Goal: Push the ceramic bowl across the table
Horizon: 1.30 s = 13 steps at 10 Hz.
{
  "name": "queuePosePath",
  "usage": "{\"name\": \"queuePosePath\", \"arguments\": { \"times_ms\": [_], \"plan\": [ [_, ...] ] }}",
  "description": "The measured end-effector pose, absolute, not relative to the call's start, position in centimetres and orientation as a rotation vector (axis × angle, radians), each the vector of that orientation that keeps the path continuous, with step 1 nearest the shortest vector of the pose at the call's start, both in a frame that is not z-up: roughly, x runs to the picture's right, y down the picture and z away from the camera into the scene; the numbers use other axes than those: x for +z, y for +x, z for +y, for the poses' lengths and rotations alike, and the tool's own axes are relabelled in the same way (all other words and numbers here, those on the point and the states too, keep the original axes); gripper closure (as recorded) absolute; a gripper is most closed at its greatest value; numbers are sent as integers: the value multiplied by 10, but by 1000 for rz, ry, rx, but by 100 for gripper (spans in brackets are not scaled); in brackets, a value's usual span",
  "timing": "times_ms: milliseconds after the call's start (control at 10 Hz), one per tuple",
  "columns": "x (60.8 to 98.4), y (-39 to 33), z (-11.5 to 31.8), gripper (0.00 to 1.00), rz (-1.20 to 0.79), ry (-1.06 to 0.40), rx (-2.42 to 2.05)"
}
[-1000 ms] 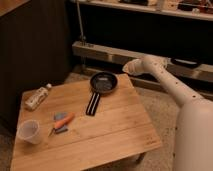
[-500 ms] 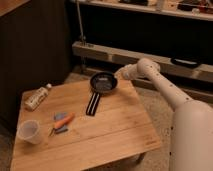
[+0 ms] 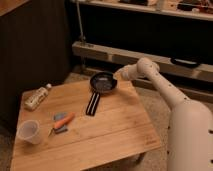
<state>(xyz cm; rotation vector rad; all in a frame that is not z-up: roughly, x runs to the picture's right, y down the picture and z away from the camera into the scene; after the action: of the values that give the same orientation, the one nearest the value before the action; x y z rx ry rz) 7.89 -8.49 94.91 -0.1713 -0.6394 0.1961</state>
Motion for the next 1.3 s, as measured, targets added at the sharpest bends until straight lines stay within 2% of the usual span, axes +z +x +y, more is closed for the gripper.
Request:
{"name": "queuePosePath", "arguments": {
  "times_ms": [200,500,600,900,1300],
  "plan": [
    [949,78,-85,99,-640,-172,195],
    [949,78,-84,79,-639,-171,196],
    [949,79,-85,79,-637,-166,195],
    [952,67,-96,99,-653,-106,140],
    [965,48,-90,100,-671,-146,73]
  ]
}}
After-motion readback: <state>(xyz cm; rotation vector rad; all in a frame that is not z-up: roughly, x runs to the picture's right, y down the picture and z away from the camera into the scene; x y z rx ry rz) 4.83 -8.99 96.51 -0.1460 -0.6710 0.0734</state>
